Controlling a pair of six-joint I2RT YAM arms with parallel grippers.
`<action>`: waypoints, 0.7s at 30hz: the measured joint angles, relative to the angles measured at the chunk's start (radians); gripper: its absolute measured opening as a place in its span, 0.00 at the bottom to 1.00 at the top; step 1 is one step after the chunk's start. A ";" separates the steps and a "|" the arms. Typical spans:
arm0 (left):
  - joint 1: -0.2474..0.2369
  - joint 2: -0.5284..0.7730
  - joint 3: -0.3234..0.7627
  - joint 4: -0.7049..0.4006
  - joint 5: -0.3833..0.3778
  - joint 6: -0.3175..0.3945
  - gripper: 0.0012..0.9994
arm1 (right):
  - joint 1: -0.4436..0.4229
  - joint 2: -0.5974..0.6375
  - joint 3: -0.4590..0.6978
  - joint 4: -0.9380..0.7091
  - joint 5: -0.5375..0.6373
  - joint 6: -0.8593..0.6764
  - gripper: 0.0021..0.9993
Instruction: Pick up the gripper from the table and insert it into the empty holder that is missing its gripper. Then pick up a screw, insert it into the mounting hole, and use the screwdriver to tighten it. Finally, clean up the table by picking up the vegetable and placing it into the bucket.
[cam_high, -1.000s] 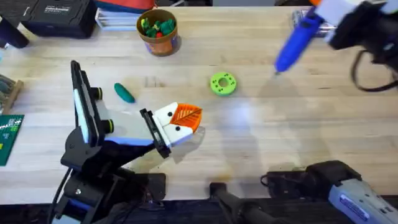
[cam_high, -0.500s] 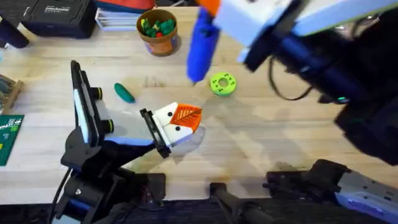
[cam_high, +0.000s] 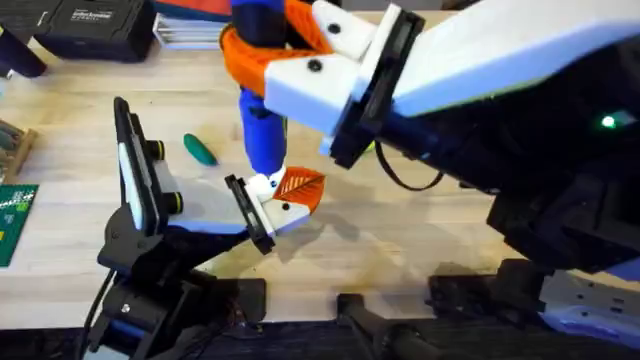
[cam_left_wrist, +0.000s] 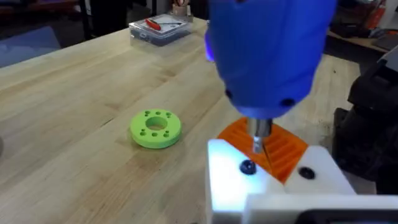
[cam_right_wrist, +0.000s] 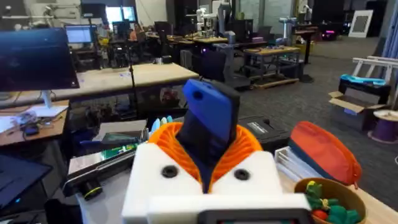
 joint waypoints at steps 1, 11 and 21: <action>0.000 0.000 0.000 0.000 0.000 0.000 0.00 | 0.006 0.000 0.000 -0.001 0.000 -0.009 0.03; 0.000 0.000 0.000 0.000 0.000 0.000 0.00 | 0.013 0.000 0.000 -0.020 0.000 -0.055 0.03; 0.000 0.000 0.000 0.000 0.000 0.000 0.00 | 0.013 0.000 0.000 -0.032 0.000 -0.097 0.03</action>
